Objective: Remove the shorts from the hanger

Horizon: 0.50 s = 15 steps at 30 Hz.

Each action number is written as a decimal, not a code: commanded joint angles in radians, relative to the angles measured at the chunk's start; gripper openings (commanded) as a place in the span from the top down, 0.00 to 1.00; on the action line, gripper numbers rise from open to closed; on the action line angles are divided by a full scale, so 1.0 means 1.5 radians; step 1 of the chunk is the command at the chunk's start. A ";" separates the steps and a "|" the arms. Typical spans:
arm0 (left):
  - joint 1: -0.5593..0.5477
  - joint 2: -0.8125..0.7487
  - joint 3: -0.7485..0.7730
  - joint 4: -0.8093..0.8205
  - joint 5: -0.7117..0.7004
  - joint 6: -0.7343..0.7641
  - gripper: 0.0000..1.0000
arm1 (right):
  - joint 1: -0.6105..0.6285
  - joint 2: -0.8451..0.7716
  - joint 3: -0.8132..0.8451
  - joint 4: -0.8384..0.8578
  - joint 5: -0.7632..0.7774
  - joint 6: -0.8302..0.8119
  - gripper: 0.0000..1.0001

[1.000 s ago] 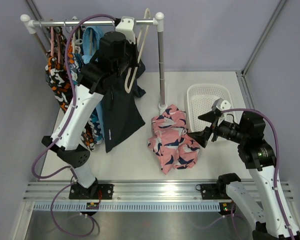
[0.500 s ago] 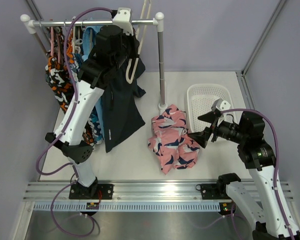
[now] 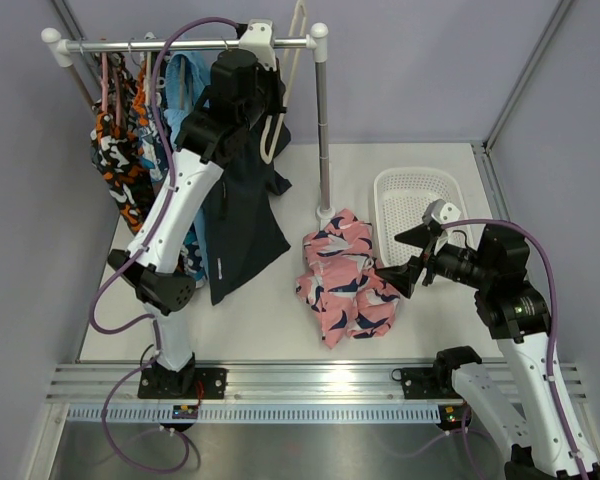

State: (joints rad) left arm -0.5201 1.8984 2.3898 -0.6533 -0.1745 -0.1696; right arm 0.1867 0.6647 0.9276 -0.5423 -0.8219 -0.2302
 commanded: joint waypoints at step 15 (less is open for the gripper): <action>0.012 -0.036 -0.021 0.048 0.017 -0.022 0.65 | -0.005 0.002 -0.005 0.025 -0.020 0.001 0.00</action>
State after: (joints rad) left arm -0.5079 1.8988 2.3730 -0.6315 -0.1680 -0.1940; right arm 0.1867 0.6651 0.9215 -0.5423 -0.8318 -0.2306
